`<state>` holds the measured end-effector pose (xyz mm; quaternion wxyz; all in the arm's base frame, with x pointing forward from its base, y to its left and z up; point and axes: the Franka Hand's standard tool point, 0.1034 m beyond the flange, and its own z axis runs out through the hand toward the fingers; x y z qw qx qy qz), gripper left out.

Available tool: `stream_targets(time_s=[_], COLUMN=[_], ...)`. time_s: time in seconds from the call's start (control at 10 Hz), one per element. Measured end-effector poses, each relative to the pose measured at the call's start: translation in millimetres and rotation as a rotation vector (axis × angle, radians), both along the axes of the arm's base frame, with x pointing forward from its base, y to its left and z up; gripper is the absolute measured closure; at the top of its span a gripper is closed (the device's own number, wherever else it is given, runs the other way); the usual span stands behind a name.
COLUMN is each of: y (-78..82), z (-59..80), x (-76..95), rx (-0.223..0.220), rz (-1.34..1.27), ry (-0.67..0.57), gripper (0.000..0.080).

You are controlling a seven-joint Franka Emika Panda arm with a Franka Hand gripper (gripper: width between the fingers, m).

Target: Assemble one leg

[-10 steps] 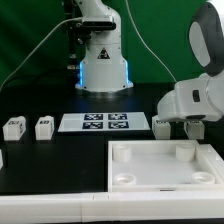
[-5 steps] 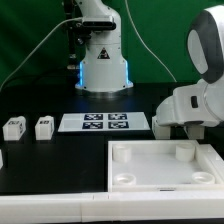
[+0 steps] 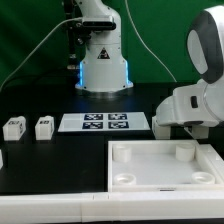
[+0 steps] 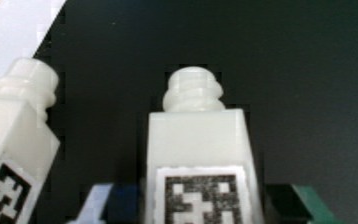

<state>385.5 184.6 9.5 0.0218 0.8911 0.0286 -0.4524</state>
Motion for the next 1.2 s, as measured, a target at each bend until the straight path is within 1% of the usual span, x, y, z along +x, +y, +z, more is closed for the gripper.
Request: stream_targets(time_s=[0.9,1.0,1.1,1.2], y=[0.1,1.0,-0.5,-3.3], z=[0.0,1.7,17.2,41.9], x=[0.2,3.6,12.3,24.6], rx=[0.0,0.005,0.019,0.031], rz=[0.0,-0.003,0.002,0.001], ry=[-0.001,-0.033,-0.065,-0.134], gripper=[0.0509,0.0509,0.0509,0.0509])
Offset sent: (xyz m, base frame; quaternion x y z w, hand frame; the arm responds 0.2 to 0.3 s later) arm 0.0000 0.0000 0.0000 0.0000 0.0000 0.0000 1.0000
